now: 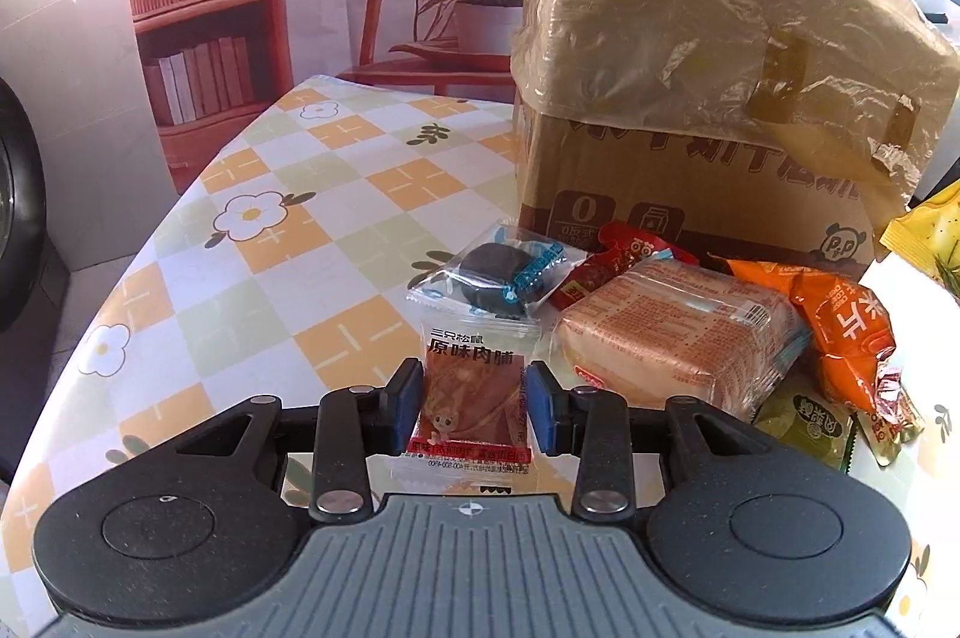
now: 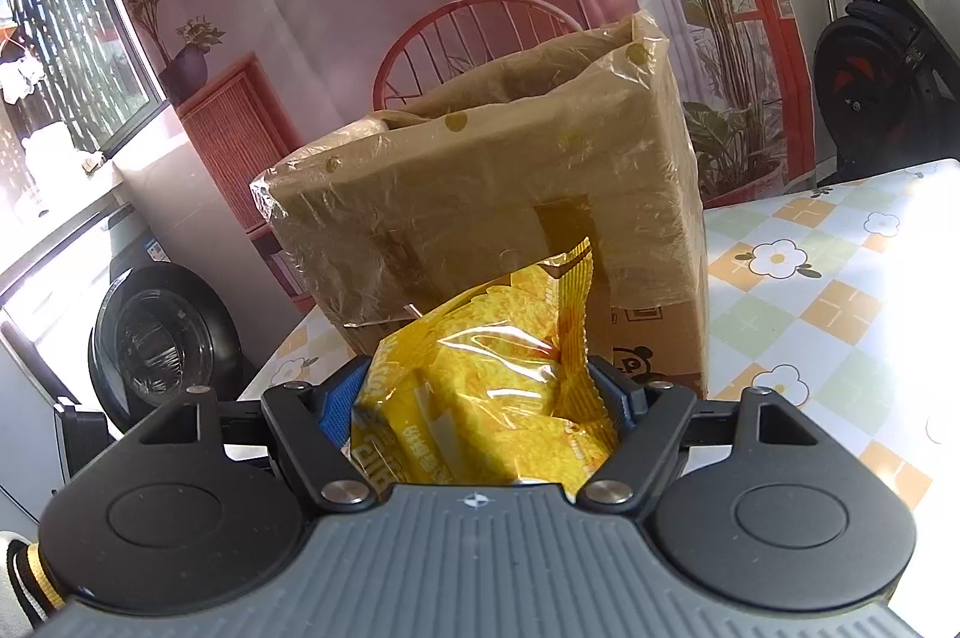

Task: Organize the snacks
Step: 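Lift the yellow bag with right gripper while left grasps the brown meat packet, then carry both held snacks over the lined box and open both grippers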

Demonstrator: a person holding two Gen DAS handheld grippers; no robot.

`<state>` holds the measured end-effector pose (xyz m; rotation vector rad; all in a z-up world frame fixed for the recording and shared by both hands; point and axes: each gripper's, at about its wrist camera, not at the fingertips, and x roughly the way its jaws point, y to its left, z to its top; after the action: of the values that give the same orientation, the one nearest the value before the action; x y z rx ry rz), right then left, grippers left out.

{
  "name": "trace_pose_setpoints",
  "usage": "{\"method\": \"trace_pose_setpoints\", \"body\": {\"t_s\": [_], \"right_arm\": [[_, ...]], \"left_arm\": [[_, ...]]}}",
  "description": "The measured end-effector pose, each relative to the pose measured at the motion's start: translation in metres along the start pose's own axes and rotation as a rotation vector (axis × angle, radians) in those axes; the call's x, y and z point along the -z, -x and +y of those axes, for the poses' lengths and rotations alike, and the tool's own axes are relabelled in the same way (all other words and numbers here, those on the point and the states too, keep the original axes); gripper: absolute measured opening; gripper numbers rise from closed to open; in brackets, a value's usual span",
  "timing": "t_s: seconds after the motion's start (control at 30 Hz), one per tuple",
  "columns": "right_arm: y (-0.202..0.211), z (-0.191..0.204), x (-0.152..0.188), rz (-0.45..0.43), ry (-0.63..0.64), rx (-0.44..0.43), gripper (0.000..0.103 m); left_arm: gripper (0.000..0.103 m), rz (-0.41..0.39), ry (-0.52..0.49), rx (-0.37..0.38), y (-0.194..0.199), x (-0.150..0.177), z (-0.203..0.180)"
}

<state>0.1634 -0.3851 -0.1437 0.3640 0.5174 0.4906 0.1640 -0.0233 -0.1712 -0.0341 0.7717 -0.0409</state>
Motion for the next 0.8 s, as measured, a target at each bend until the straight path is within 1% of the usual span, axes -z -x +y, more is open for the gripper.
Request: {"method": "trace_pose_setpoints", "body": {"t_s": [0.1,0.2,0.3,0.4,0.57,0.67,0.7,0.73,0.8], "right_arm": [[0.007,0.009,-0.007,-0.035,0.04,-0.02,0.076],[0.014,0.014,-0.016,-0.072,0.047,-0.037,0.076],[0.022,0.019,-0.029,-0.116,0.059,-0.052,0.076],[0.029,0.024,-0.048,-0.169,0.076,-0.072,0.076],[0.027,0.035,-0.098,-0.264,0.125,-0.096,0.076],[0.016,0.041,-0.125,-0.328,0.17,-0.072,0.076],[0.01,0.042,-0.133,-0.335,0.176,-0.066,0.076],[0.001,0.043,-0.141,-0.353,0.185,-0.042,0.076],[-0.016,0.045,-0.151,-0.359,0.208,-0.005,0.076]], "left_arm": [[0.039,-0.056,-0.03,0.01,0.02,-0.011,-0.002],[0.039,-0.112,-0.021,0.027,0.037,-0.026,-0.002],[0.039,-0.184,-0.015,0.044,0.055,-0.048,-0.004],[0.039,-0.259,-0.015,0.063,0.071,-0.075,-0.008],[0.039,-0.382,-0.047,0.109,0.092,-0.128,-0.026],[0.04,-0.439,-0.065,0.149,0.096,-0.158,-0.043],[0.04,-0.446,-0.071,0.156,0.094,-0.166,-0.048],[0.04,-0.448,-0.076,0.165,0.091,-0.176,-0.056],[0.04,-0.436,-0.081,0.179,0.079,-0.191,-0.067]]}}
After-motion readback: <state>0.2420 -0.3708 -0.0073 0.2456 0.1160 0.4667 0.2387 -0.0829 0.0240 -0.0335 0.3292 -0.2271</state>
